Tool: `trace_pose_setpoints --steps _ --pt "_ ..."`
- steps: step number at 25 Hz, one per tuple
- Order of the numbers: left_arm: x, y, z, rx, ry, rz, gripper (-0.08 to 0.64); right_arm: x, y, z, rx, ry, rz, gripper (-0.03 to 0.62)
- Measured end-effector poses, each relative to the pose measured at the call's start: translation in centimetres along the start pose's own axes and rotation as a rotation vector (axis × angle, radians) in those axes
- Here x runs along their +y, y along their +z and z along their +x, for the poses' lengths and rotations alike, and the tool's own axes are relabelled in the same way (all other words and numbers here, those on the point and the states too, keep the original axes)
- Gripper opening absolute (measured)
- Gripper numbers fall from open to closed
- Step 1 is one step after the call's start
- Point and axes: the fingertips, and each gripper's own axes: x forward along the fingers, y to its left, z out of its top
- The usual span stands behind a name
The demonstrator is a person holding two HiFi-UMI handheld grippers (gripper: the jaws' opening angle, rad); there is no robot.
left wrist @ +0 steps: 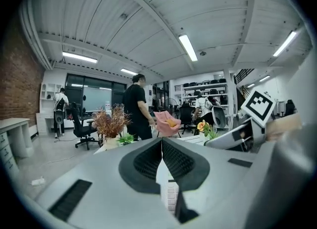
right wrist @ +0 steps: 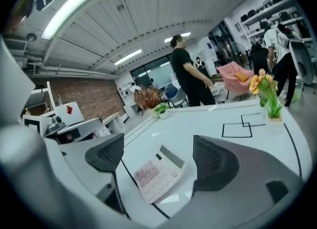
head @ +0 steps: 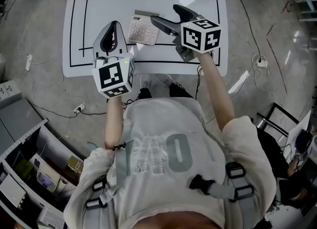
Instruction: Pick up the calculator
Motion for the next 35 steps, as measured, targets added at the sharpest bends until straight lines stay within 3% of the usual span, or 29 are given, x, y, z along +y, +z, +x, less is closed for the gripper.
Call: trace_pose_setpoints --steps 9,12,18,21,24,29,35 --pt "3.1 -3.9 -0.4 0.114 0.051 -0.002 0.021 -3.0 -4.7 7.3 0.315 0.114 0.137 0.44" --pt "3.4 -4.9 -0.5 0.141 0.057 -0.012 0.021 -2.9 -6.1 8.3 0.376 0.158 0.191 0.44" --pt "4.2 -5.8 -0.3 0.161 0.057 -0.024 0.021 -2.3 -7.5 9.9 0.409 0.217 0.336 0.44" --pt "4.5 -6.2 0.0 0.171 0.061 -0.035 0.021 -2.3 -8.0 10.2 0.424 0.213 0.35 0.437" --pt "4.9 -6.6 0.2 0.177 0.064 -0.041 0.021 -2.7 -8.5 10.4 0.445 0.18 0.311 0.399" --pt "4.7 -7.1 0.4 0.193 0.059 -0.045 0.021 -4.5 -8.9 10.4 0.435 0.069 0.311 0.219" --pt "4.2 -8.0 0.7 0.216 0.045 -0.043 0.021 -4.8 -9.0 10.6 0.425 0.07 0.312 0.196"
